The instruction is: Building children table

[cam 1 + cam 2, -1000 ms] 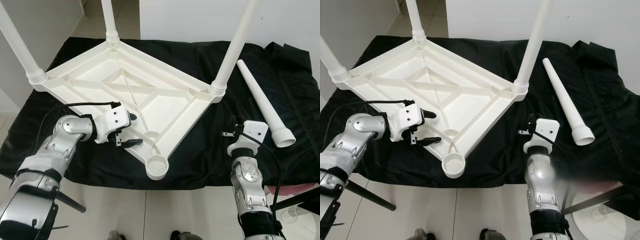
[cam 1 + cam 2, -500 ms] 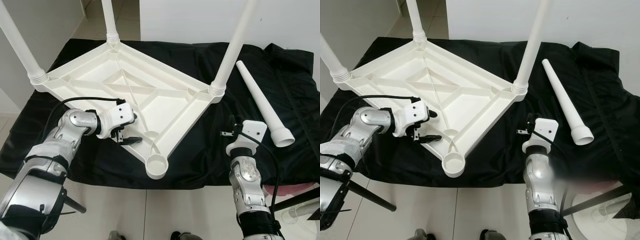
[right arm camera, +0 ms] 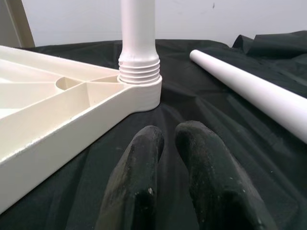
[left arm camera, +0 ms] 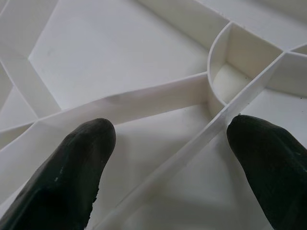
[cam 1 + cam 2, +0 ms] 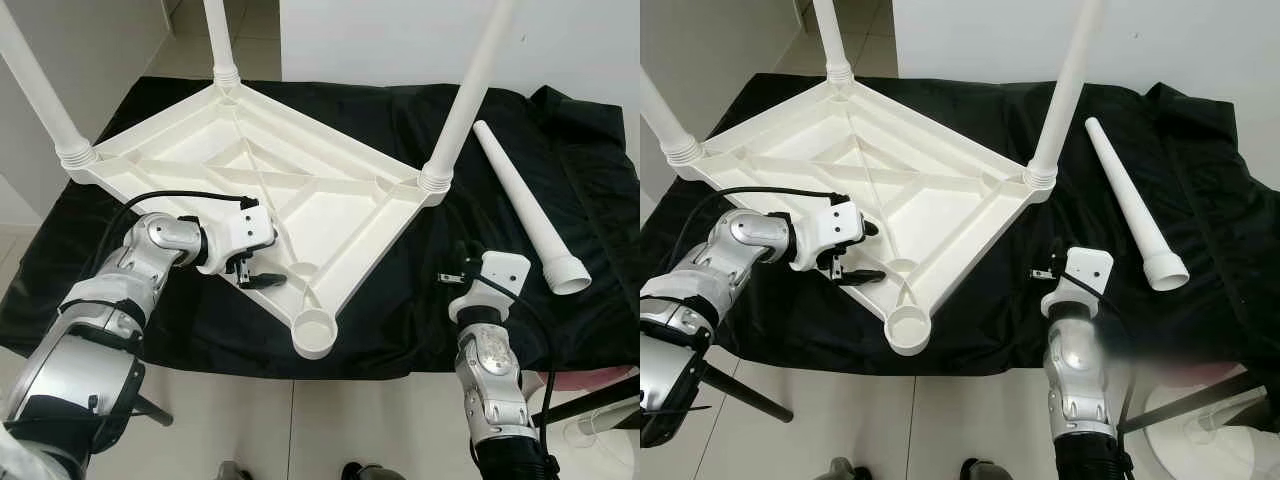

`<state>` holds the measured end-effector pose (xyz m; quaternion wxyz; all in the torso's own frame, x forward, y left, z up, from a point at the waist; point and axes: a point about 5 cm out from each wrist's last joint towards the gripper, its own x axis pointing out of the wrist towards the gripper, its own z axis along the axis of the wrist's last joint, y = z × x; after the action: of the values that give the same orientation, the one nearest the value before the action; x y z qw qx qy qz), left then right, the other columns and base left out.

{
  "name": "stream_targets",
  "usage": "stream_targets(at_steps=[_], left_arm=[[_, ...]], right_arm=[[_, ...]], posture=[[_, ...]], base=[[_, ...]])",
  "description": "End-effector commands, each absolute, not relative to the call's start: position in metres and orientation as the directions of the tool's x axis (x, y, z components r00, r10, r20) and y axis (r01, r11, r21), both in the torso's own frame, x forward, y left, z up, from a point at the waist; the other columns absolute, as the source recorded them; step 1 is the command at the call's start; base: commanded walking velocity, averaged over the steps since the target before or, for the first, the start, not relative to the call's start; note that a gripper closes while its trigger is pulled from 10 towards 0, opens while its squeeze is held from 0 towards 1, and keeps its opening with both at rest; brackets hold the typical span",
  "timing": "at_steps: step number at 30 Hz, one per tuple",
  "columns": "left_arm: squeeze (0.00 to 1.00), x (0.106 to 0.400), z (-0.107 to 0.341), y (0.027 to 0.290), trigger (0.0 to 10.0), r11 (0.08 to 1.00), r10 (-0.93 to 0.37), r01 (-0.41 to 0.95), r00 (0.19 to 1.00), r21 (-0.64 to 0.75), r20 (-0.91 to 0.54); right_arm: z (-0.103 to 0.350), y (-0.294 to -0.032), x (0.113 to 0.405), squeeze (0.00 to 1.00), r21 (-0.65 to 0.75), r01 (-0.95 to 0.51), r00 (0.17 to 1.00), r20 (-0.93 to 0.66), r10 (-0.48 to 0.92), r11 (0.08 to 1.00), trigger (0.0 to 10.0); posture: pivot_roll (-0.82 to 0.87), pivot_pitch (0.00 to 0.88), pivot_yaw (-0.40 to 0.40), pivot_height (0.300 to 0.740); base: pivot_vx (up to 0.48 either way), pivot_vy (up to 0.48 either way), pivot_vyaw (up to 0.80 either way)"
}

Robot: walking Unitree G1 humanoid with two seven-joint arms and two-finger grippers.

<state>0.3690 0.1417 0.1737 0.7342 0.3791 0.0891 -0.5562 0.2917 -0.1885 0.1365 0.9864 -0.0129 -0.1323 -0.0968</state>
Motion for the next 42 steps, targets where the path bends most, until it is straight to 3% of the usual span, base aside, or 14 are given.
stream_targets(at_steps=[1,3,4,5,6,7,8,9,10,11,12,33,38,42], left_arm=[[0.00,0.368,0.148,0.150,10.0,0.200,-0.679,0.861,0.466,0.468,-0.568],[0.00,0.366,0.145,0.148,10.0,0.171,-0.689,0.872,0.439,0.459,-0.577],[0.00,0.364,0.144,0.147,8.3,0.152,-0.697,0.879,0.419,0.452,-0.582],[0.00,0.363,0.143,0.146,8.3,0.139,-0.702,0.884,0.406,0.446,-0.585],[0.00,0.362,0.141,0.144,4.7,0.126,-0.709,0.890,0.389,0.437,-0.588],[0.00,0.362,0.141,0.144,4.7,0.126,-0.709,0.890,0.389,0.437,-0.588],[0.00,0.360,0.140,0.143,2.1,0.120,-0.719,0.899,0.371,0.421,-0.587],[0.00,0.358,0.138,0.142,0.0,0.103,-0.729,0.905,0.350,0.412,-0.588],[0.00,0.358,0.138,0.142,0.0,0.103,-0.729,0.905,0.350,0.412,-0.588],[0.00,0.358,0.138,0.141,1.2,0.100,-0.731,0.907,0.347,0.410,-0.588],[0.00,0.358,0.137,0.141,0.0,0.098,-0.733,0.909,0.341,0.404,-0.589],[0.00,0.342,0.122,0.131,0.0,0.059,-0.799,0.937,0.251,0.343,-0.546],[0.00,0.327,0.121,0.125,0.0,0.005,-0.856,0.963,0.143,0.269,-0.496],[0.00,0.318,0.125,0.119,0.0,-0.015,-0.889,0.964,0.109,0.266,-0.445]], right_arm=[[0.133,-0.189,0.289,0.00,-0.007,0.197,0.951,0.243,-0.189,0.980,10.0],[0.132,-0.188,0.288,0.00,-0.010,0.193,0.954,0.237,-0.185,0.981,10.0],[0.131,-0.187,0.288,0.00,-0.010,0.191,0.955,0.234,-0.183,0.982,10.0],[0.131,-0.187,0.287,0.00,-0.011,0.189,0.956,0.231,-0.182,0.982,10.0],[0.131,-0.186,0.286,0.00,-0.011,0.188,0.957,0.229,-0.181,0.982,10.0],[0.131,-0.186,0.286,0.00,-0.011,0.188,0.957,0.229,-0.181,0.982,10.0],[0.130,-0.186,0.286,0.00,-0.011,0.188,0.957,0.227,-0.181,0.982,10.0],[0.130,-0.187,0.285,0.00,-0.011,0.189,0.957,0.224,-0.182,0.982,10.0],[0.130,-0.187,0.285,0.00,-0.011,0.189,0.957,0.224,-0.182,0.982,10.0],[0.130,-0.187,0.284,0.00,-0.011,0.190,0.958,0.223,-0.182,0.982,10.0],[0.130,-0.187,0.284,0.00,-0.011,0.190,0.958,0.223,-0.183,0.982,10.0],[0.132,-0.185,0.287,0.00,-0.011,0.182,0.960,0.218,-0.175,0.983,10.0],[0.133,-0.187,0.288,0.00,-0.010,0.188,0.958,0.222,-0.181,0.982,10.0],[0.134,-0.187,0.290,0.00,-0.007,0.192,0.956,0.226,-0.185,0.981,10.0]], posture=[[-0.03,0.196,0.011,0.740],[-0.03,0.210,0.009,0.740],[-0.03,0.218,0.009,0.740],[-0.03,0.218,0.009,0.740],[-0.03,0.224,0.008,0.740],[-0.03,0.224,0.008,0.740],[-0.03,0.224,0.008,0.740],[-0.04,0.228,0.009,0.740],[-0.04,0.228,0.009,0.740],[-0.04,0.230,0.007,0.740],[-0.04,0.230,0.007,0.740],[-0.03,0.215,0.000,0.740],[-0.03,0.202,0.005,0.740],[-0.03,0.188,0.008,0.740]], base=[[0.000,0.000,0.00],[0.000,0.000,0.00],[0.000,0.000,0.00],[0.000,0.000,0.00],[0.000,0.000,0.00],[0.000,0.000,0.00],[0.000,0.000,0.00],[0.000,0.000,0.00],[0.000,0.000,0.00],[0.000,0.000,0.00],[0.000,0.000,0.00],[0.000,0.000,0.00],[0.000,0.000,0.00],[0.000,0.000,0.00]])
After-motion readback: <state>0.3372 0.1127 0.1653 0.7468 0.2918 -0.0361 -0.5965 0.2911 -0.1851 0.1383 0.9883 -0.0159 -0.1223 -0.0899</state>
